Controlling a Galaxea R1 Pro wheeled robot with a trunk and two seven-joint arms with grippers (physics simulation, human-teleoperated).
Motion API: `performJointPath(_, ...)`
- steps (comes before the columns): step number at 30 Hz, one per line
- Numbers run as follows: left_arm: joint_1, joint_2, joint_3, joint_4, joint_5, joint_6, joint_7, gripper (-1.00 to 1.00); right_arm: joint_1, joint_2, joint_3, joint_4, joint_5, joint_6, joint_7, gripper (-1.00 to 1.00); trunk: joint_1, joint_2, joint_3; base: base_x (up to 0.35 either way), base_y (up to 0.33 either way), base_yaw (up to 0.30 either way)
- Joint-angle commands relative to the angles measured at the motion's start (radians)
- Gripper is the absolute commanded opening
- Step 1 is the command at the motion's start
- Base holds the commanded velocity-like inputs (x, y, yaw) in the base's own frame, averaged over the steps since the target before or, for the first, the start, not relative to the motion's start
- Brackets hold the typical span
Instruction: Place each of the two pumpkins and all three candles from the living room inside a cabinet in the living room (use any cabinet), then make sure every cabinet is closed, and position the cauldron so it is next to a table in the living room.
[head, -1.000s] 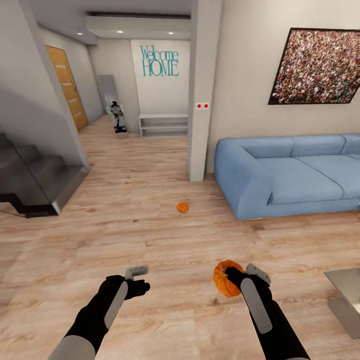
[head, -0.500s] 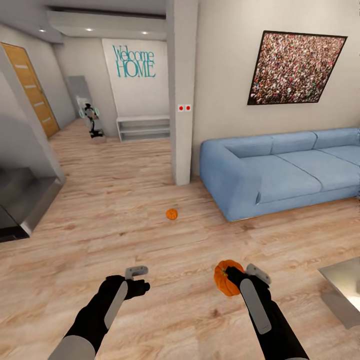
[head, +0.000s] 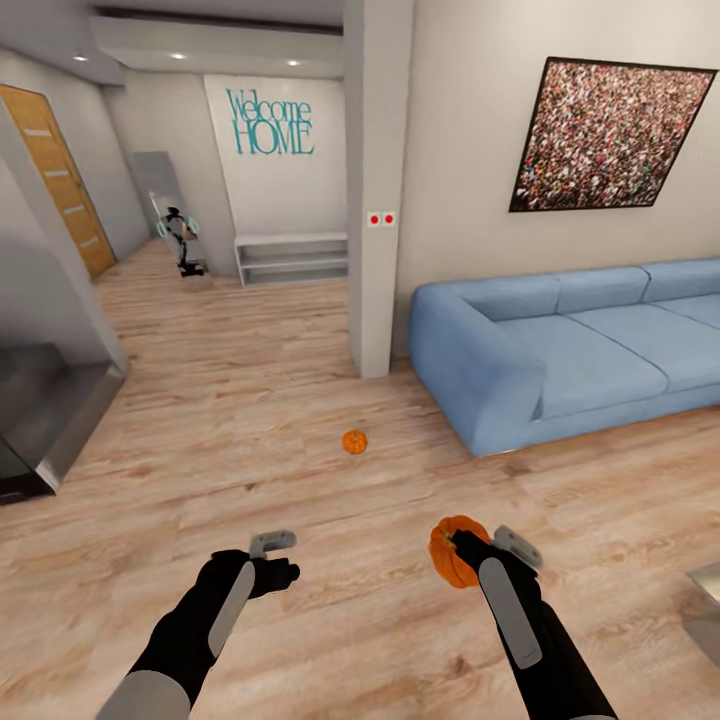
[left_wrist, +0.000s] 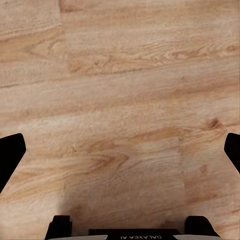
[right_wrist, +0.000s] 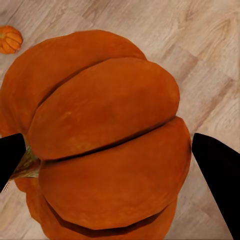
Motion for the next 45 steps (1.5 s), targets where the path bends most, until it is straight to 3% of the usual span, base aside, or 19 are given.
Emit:
performJointPath(1,0.0,0.001,-0.002,-0.001,0.011,0.003,0.009,1.0,-0.001,0.0,0.0,-0.002,-0.006,0.0,-0.006,-1.0,0.001,-0.001,-0.001,0.293,0.235,0.0)
performJointPath(28,0.0,0.016,-0.001,-0.002,0.012,0.003,0.008,1.0,-0.001,0.001,0.0,0.018,-0.008,-0.045,-0.007,-1.0,0.001,-0.001,0.013,0.293,0.231,-0.017)
performJointPath(45,0.0,0.016,-0.001,-0.002,0.012,0.002,0.008,1.0,-0.001,0.001,-0.001,0.018,-0.008,-0.045,-0.006,-1.0,0.001,-0.001,0.013,0.303,0.192,-0.273)
